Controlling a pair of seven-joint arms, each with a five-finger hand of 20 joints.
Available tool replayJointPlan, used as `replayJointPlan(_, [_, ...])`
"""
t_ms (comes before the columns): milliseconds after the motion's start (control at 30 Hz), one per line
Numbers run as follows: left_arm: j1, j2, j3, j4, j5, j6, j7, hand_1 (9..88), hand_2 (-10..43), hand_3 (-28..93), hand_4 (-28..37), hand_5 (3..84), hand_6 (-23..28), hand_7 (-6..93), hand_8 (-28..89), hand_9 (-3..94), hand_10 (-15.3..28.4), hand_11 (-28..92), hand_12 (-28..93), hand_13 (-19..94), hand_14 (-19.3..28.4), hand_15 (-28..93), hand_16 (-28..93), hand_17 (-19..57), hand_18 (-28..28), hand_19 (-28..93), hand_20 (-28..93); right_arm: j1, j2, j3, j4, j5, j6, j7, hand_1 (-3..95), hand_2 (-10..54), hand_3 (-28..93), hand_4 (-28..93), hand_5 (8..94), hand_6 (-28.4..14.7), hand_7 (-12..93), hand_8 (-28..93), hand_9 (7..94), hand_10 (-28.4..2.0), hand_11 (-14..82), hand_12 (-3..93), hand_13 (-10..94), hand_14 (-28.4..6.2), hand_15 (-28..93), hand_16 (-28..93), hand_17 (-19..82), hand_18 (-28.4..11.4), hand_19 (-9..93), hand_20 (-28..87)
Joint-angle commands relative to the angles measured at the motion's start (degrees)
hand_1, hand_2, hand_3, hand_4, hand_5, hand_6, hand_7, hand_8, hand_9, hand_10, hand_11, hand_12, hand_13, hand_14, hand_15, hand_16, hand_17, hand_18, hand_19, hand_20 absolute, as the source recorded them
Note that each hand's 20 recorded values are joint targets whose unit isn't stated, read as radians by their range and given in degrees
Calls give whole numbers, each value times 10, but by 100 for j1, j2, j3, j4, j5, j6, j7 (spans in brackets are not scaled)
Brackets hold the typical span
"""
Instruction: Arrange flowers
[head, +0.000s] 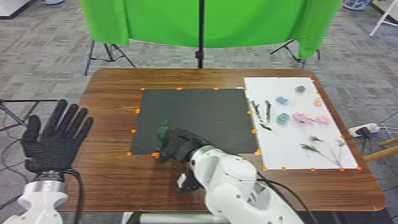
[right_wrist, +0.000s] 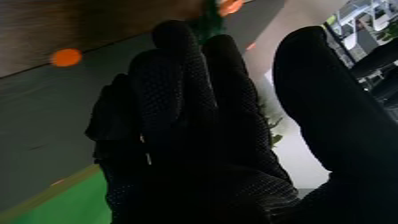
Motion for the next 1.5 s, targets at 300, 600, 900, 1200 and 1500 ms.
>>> replayJointPlan(300, [256,-216,-98,-73,77,-73,183,180,190,724,-283,403,78,50,-77,337,129,122,71,238,123,167,-56,-67,112,253,95,-541,976,1478,-851,-389,1803,88,352,-95,822,-240,627,-57,126,-114,671,-202,275,195,575,-182,743,237,308,-258,932,334])
replayJointPlan(600, [565,-208,-263,-208,52,-63,413,182,182,733,-283,403,78,51,-77,337,129,123,71,238,123,169,-56,-67,112,253,95,-1890,2023,3885,-1223,-351,1653,1099,323,-95,804,-274,606,-71,119,-111,629,-213,264,191,533,-197,744,235,288,-260,914,330])
replayJointPlan(900, [626,-225,-274,-218,8,-89,514,202,155,754,-283,401,77,53,-77,337,128,123,72,240,123,170,-58,-65,111,252,94,-2903,2211,4785,-873,-600,2031,1165,315,-95,800,-282,617,-68,129,-113,614,-207,226,178,517,-189,689,201,255,-252,819,283])
replayJointPlan(1200, [606,-225,-217,-209,27,-122,503,213,142,758,-283,401,77,54,-77,337,128,122,72,241,123,173,-58,-65,112,251,95,-2922,2085,4703,-589,-1016,1655,1250,306,-95,770,-283,593,-68,136,-119,577,-205,204,172,486,-189,651,178,245,-249,808,272])
replayJointPlan(1500, [511,-208,-150,-159,2,-105,405,219,139,758,-283,401,78,54,-77,337,129,122,73,241,123,173,-59,-65,112,252,95,-2686,2077,4326,-170,-1219,2234,1395,488,-95,704,-283,708,-32,209,-104,686,-165,246,179,570,-151,647,185,289,-236,860,271])
